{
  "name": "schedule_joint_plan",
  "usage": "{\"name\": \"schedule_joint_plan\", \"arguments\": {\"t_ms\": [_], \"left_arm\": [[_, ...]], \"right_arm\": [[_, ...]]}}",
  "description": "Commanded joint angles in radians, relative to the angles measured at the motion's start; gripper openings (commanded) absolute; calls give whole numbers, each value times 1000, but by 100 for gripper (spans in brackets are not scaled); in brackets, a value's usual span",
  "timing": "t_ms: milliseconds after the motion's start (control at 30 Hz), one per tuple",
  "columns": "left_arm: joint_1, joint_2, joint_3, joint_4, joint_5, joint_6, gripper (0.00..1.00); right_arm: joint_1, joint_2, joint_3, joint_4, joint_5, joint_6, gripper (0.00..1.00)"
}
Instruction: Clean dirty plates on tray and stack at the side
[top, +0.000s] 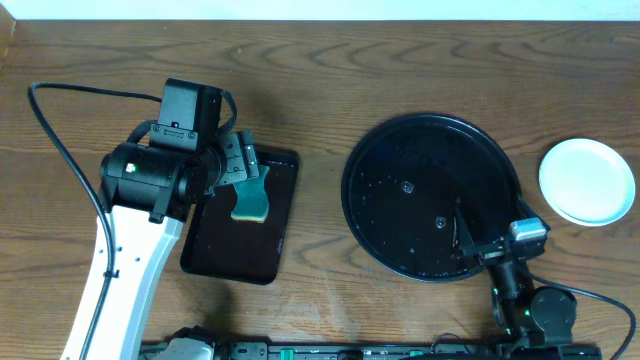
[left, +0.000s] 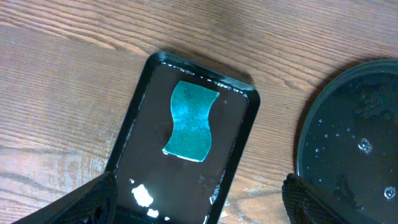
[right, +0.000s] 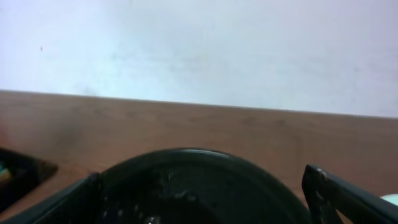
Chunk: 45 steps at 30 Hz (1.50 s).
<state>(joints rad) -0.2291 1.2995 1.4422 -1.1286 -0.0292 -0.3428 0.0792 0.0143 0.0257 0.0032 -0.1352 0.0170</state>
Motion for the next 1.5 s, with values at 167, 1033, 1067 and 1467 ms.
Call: {"name": "schedule_joint_plan", "arguments": {"t_ms": [167,1033,1067,1467], "left_arm": [[5,-6,1,-3,-5,-5,85],[5,-127,-47,76,-101,-1,85],[6,-164,-80,133,-122,-1,85],[100,-594,-565,651,-120,3,85]], "right_arm": [[-2,-9,-20,-50,19,-11,99],[-2,-5,-20,-67,20,-11,99],[-2,-6,-20,-67,20,-11,99],[-2,-5,-20,-67,20,-11,99]]}}
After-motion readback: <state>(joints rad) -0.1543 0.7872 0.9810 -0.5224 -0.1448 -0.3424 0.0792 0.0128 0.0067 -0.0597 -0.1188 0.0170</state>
